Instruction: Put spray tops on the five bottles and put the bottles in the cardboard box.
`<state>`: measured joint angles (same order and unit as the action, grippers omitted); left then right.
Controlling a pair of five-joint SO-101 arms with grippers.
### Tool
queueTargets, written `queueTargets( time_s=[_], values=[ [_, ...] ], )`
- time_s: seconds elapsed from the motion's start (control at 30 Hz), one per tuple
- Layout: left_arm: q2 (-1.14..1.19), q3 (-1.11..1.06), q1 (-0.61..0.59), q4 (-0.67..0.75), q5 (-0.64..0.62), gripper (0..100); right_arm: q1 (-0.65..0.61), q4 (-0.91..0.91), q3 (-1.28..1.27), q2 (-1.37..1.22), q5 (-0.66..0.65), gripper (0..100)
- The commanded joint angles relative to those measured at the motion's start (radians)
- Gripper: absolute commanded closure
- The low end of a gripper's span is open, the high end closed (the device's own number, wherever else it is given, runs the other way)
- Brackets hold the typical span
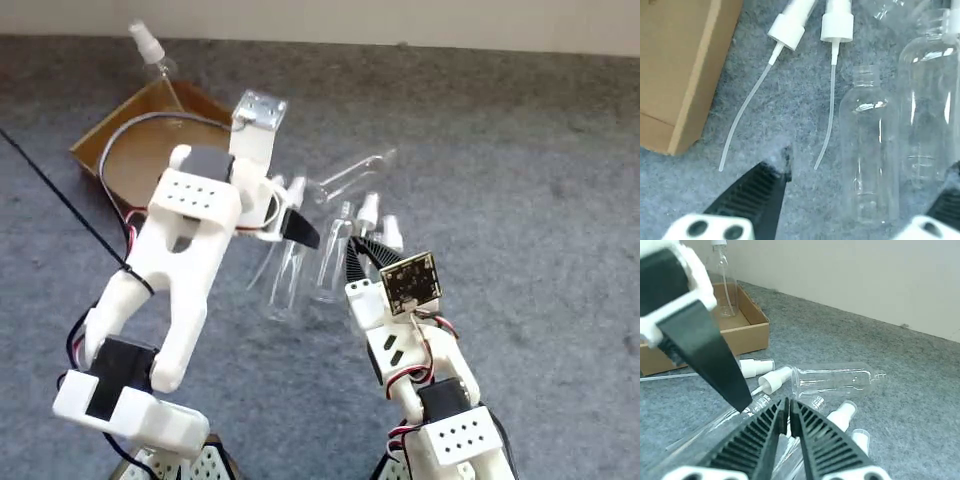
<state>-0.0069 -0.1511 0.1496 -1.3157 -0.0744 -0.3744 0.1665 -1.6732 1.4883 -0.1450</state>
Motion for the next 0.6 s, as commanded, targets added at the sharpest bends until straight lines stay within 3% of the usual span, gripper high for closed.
queueTargets(
  time_s=[0.0,0.27,0.57],
  values=[
    [-0.048,-0.105,0.016,0.138,0.034,59,0.010,-0.027,-0.124,0.012,-0.008,99.3],
    [-0.025,-0.176,0.053,0.198,0.081,59,0.010,-0.027,-0.124,0.012,-0.009,99.3],
    [0.257,-0.008,0.044,0.196,0.080,59,0.010,-0.025,-0.124,0.010,-0.009,99.3]
  ],
)
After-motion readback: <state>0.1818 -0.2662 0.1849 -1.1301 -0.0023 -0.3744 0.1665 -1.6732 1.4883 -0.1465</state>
